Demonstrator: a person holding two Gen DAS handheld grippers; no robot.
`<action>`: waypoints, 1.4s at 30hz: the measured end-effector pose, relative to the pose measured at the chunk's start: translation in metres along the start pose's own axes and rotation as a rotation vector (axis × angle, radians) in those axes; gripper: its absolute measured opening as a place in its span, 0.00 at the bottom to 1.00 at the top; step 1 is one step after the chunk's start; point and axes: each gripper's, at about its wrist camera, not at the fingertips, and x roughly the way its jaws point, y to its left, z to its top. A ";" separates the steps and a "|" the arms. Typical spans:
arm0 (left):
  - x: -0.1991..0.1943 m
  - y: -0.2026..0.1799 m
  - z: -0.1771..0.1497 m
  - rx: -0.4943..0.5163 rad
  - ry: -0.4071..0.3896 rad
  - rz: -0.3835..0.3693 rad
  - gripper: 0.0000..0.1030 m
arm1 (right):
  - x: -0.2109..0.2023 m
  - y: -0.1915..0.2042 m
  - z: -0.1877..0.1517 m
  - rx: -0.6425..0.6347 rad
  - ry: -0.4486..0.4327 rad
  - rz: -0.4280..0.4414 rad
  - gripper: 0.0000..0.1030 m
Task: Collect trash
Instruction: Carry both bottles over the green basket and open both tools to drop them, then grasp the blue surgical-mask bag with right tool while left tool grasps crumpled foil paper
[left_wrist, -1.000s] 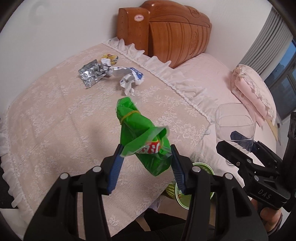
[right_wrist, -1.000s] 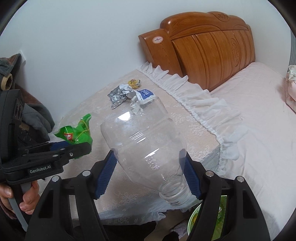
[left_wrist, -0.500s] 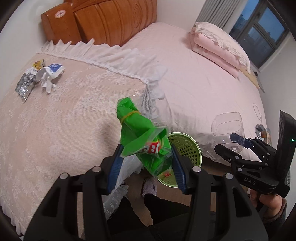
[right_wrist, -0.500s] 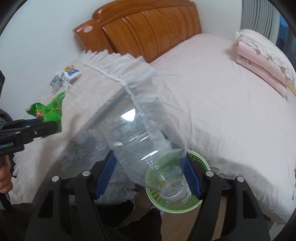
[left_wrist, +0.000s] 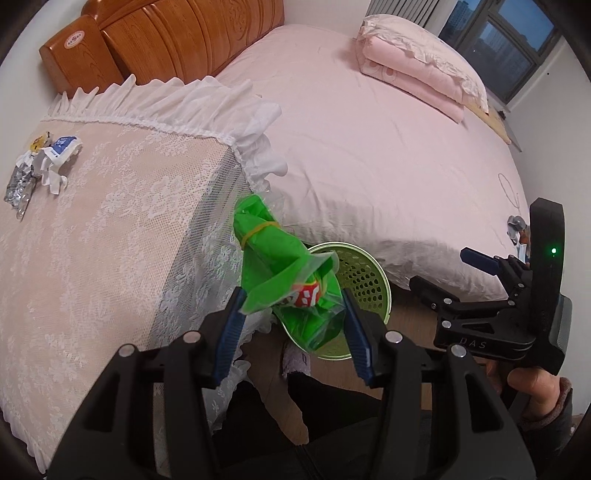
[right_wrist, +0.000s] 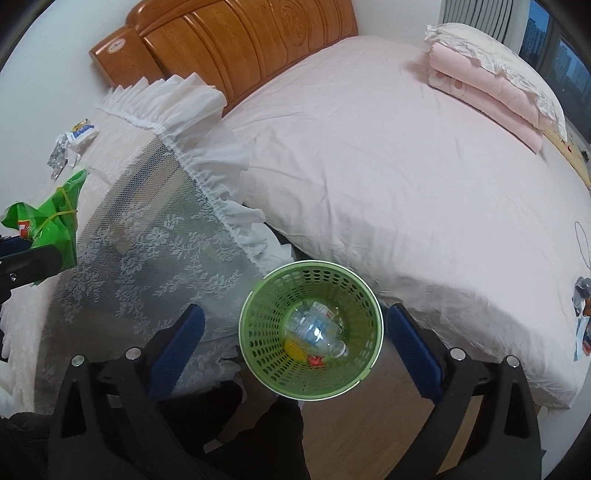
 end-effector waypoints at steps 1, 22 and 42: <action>0.001 -0.002 0.000 0.002 0.003 0.002 0.49 | 0.001 -0.003 0.000 0.002 -0.001 -0.003 0.97; 0.021 -0.084 0.003 0.207 0.031 -0.086 0.84 | -0.012 -0.075 0.003 0.106 -0.032 -0.095 0.97; -0.006 -0.056 0.014 0.145 -0.070 0.002 0.92 | -0.007 -0.050 0.020 0.036 -0.046 -0.071 0.97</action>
